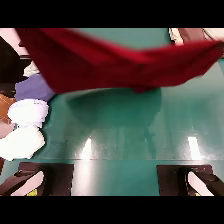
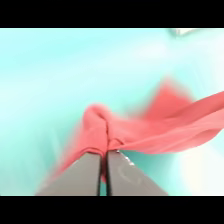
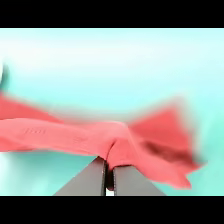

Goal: Fold the shirts.

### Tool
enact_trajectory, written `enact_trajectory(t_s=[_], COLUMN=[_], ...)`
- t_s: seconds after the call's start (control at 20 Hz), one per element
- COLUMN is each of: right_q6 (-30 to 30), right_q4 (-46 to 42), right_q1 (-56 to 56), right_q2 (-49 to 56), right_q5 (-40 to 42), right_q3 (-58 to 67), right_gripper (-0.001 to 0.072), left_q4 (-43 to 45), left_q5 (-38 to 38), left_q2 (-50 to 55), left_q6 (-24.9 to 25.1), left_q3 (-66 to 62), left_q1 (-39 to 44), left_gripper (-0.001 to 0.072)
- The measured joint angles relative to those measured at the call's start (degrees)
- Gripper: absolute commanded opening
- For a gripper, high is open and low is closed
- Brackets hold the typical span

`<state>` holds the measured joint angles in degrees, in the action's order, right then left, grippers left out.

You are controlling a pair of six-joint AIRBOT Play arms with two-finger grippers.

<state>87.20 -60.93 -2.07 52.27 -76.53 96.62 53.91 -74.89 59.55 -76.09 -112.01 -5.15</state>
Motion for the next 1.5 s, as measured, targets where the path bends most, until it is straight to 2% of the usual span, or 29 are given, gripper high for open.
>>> enact_trajectory(t_s=[0.2,0.35,0.5,0.7,0.9,1.1,1.35,1.5], right_q6=[-0.07,0.13,0.48,1.05,2.4,2.93,2.19,1.75], right_q4=[-1.31,-1.36,-1.36,-1.75,-3.65,-5.4,-6.23,-6.16], right_q1=[-7.98,-12.15,-13.75,-11.06,-5.77,-2.97,-2.1,-1.75], right_q2=[1.64,3.37,4.04,6.36,16.35,30.01,46.21,50.97], right_q5=[-7.56,-10.84,-11.34,-9.99,-14.38,-17.94,-12.02,-6.62], right_q3=[21.97,29.53,29.35,23.5,19.1,15.45,18.08,20.04], right_gripper=[0.0015,0.0014,0.0013,0.0013,0.0013,0.0013,0.0014,0.0014], left_q4=[0.04,1.18,3.85,6.73,6.43,5.77,5.38,5.09], left_q5=[3.41,7.15,7.08,5.4,2.78,2.86,11.85,17.92], left_q2=[-4.0,-7.85,-9.57,-8.83,-0.61,13.0,28.22,33.09], left_q6=[-1.44,-1.86,-3.19,-5.22,-5.97,-4.87,0.09,1.53], left_q3=[-12.39,-15.13,-14.16,0.04,15.08,21.03,21.81,20.57], left_q1=[0.0,0.02,0.04,0.04,0.2,0.48,2.78,3.74], left_gripper=[0.0023,0.0023,0.0024,0.0024,0.0024,0.0024,0.0025,0.0025])
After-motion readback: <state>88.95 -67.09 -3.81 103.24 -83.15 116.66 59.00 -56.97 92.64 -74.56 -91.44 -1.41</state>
